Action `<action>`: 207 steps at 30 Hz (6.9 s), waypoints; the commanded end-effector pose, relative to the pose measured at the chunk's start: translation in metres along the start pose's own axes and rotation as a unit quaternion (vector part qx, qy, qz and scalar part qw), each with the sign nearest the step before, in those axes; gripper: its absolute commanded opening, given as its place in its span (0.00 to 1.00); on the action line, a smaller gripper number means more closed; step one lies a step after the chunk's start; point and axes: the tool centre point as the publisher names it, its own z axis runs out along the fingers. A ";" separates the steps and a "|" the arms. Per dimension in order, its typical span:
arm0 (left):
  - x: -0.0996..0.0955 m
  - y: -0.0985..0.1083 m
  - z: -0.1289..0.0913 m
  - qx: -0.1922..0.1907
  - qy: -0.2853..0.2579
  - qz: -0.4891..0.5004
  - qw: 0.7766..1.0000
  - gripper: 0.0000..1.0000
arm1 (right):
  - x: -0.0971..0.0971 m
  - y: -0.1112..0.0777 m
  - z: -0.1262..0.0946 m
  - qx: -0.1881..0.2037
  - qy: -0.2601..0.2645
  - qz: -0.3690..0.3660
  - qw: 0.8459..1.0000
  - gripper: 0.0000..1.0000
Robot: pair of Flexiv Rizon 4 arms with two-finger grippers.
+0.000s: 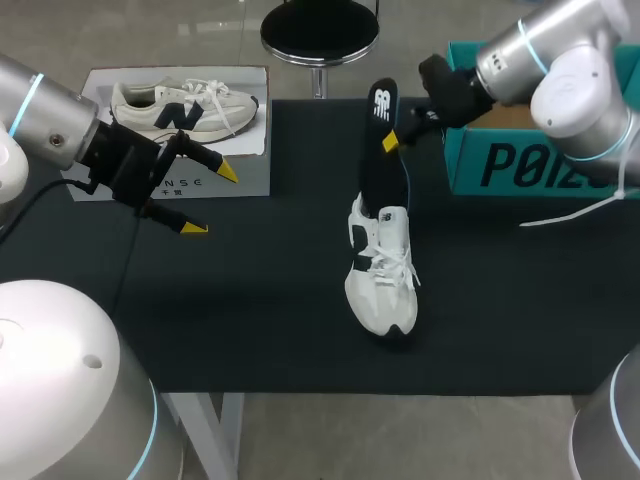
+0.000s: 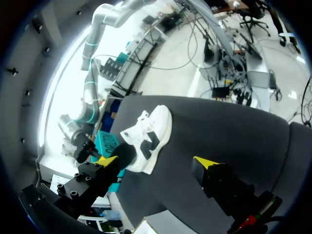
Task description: Take the shoe out of the shoebox, open the shoe tongue, remove and reinsert the insole, then place the shoe into the shoebox
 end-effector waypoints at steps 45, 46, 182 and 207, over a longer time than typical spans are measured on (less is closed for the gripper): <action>0.000 0.000 0.000 -0.001 0.002 0.000 1.000 1.00 | 0.028 -0.093 0.047 0.006 0.022 0.058 0.998 0.05; 0.000 0.000 0.000 -0.001 0.002 0.000 1.000 1.00 | 0.027 -0.090 0.046 0.005 0.022 0.057 0.998 0.28; 0.000 0.000 0.000 -0.001 0.002 0.000 1.000 1.00 | 0.021 -0.097 0.072 0.055 0.062 0.005 0.997 0.00; 0.000 0.000 0.000 -0.001 0.002 0.000 1.000 1.00 | 0.017 -0.051 0.052 0.053 0.031 -0.027 0.998 1.00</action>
